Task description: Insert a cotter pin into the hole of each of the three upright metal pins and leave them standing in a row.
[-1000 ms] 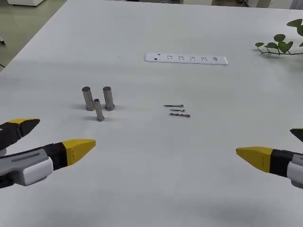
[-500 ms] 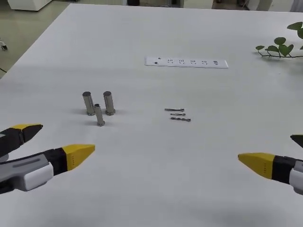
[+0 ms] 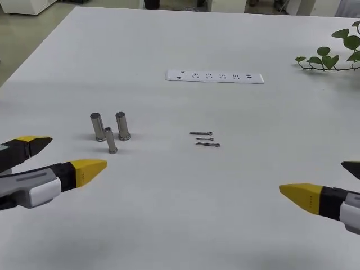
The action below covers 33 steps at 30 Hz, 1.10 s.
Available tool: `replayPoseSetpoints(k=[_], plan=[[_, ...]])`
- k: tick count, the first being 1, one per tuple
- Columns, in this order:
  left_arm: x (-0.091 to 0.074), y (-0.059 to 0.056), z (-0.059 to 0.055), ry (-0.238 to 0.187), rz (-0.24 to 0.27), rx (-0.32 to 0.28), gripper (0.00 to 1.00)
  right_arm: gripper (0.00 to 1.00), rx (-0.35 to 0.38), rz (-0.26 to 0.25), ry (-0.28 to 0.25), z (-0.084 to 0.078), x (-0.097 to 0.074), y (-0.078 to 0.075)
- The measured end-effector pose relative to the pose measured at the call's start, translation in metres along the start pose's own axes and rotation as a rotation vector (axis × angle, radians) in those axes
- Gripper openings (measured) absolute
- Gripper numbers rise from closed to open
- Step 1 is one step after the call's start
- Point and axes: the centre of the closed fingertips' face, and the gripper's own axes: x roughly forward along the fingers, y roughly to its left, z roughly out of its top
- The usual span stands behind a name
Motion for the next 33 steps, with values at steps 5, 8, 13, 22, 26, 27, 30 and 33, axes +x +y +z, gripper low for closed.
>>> replayPoseSetpoints(k=[5,8,13,22,26,27,30,33], plan=[[0.007,0.004,0.007,-0.014,-0.001,0.011,0.63,0.82,0.000,-0.010,0.000,0.000,-0.003,-0.002],[0.012,0.006,0.009,-0.014,-0.007,0.018,0.61,0.82,0.000,-0.013,0.001,0.000,-0.004,-0.003],[0.024,0.011,0.012,-0.012,-0.007,0.036,0.57,0.82,0.002,-0.018,0.001,0.000,-0.004,-0.004],[0.043,0.025,0.016,-0.010,0.004,0.038,0.48,0.82,0.010,-0.031,-0.004,0.001,-0.007,-0.008],[0.050,0.030,0.014,-0.003,0.008,0.041,0.45,0.82,0.020,-0.036,-0.003,0.000,-0.009,-0.010],[0.053,0.031,0.013,0.000,0.006,0.040,0.44,0.82,0.023,-0.039,-0.004,-0.001,-0.009,-0.011],[0.060,0.033,0.009,0.016,0.010,0.055,0.40,0.82,0.027,-0.043,0.003,-0.003,-0.009,-0.012],[0.066,0.034,0.007,0.024,0.001,0.050,0.38,0.82,0.026,-0.046,0.009,-0.004,-0.010,-0.013]])
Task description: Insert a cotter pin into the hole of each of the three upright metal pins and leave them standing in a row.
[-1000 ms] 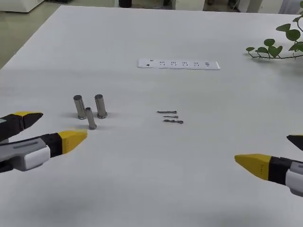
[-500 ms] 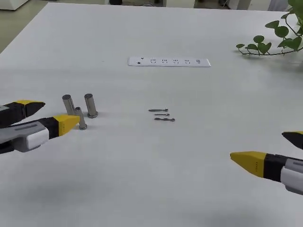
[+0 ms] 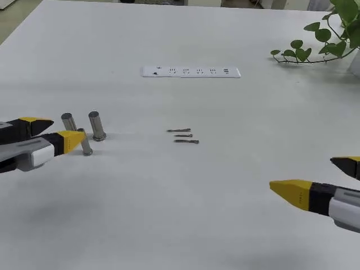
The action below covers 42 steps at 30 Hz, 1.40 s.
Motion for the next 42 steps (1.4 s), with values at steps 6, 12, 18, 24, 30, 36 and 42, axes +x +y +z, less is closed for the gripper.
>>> replayPoseSetpoints(k=[6,12,18,24,30,36,42], plan=[[0.014,-0.001,-0.005,0.019,-0.009,-0.005,0.34,0.82,0.002,-0.006,0.004,-0.001,-0.001,-0.002],[0.025,0.003,-0.011,0.035,0.017,-0.013,0.33,0.82,0.011,-0.022,0.009,-0.003,-0.002,-0.008],[0.034,0.007,-0.017,0.057,0.028,-0.007,0.30,0.82,0.020,-0.033,0.014,-0.004,-0.003,-0.013],[0.042,0.013,-0.021,0.056,0.035,-0.048,0.26,0.82,0.030,-0.048,0.021,-0.006,-0.004,-0.019],[0.046,0.015,-0.024,0.061,0.039,-0.056,0.22,0.82,0.038,-0.057,0.028,-0.008,-0.004,-0.021],[0.048,0.016,-0.027,0.068,0.047,-0.036,0.16,0.81,0.042,-0.060,0.031,-0.009,-0.003,-0.022],[0.049,0.017,-0.029,0.073,0.053,-0.031,0.10,0.81,0.039,-0.058,0.035,-0.009,-0.001,-0.020]])
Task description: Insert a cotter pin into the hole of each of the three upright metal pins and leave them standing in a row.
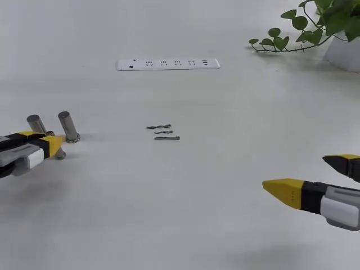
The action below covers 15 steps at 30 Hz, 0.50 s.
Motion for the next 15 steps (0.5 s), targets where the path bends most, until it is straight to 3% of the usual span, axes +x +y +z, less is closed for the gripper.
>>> replayPoseSetpoints(k=[4,6,9,13,15], plan=[[0.0007,-0.0023,0.0008,-0.007,-0.008,0.006,0.07,0.81,0.000,0.000,0.000,0.0004,0.0005,0.0004],[0.0000,-0.0024,0.0010,-0.005,0.000,0.038,0.06,0.81,-0.002,0.000,0.001,0.0004,0.0006,0.0007],[-0.0007,-0.0054,0.0008,-0.009,-0.025,0.018,0.06,0.81,-0.002,0.001,0.001,0.0004,0.0010,0.0011],[-0.0044,-0.0044,-0.0012,0.006,-0.007,0.118,0.05,0.81,-0.003,0.008,0.003,0.0000,0.0010,0.0032],[-0.0060,-0.0081,-0.0013,-0.003,-0.025,0.082,0.05,0.81,-0.001,0.010,-0.006,0.0013,0.0006,0.0046]])
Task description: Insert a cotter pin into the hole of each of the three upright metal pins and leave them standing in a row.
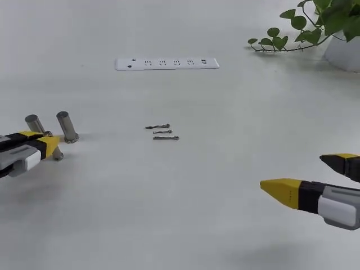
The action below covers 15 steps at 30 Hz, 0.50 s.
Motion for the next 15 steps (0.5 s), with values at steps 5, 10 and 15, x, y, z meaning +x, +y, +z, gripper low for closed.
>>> replayPoseSetpoints(k=[5,10,15], plan=[[-0.007,-0.014,0.006,-0.042,-0.057,-0.015,0.05,0.81,-0.004,0.001,-0.006,0.001,0.000,0.002],[-0.014,-0.033,0.015,-0.068,-0.106,0.007,0.05,0.81,-0.008,0.011,-0.010,0.000,0.001,0.007],[-0.022,-0.053,0.024,-0.110,-0.157,-0.014,0.05,0.81,-0.009,0.021,-0.016,0.000,0.000,0.011]])
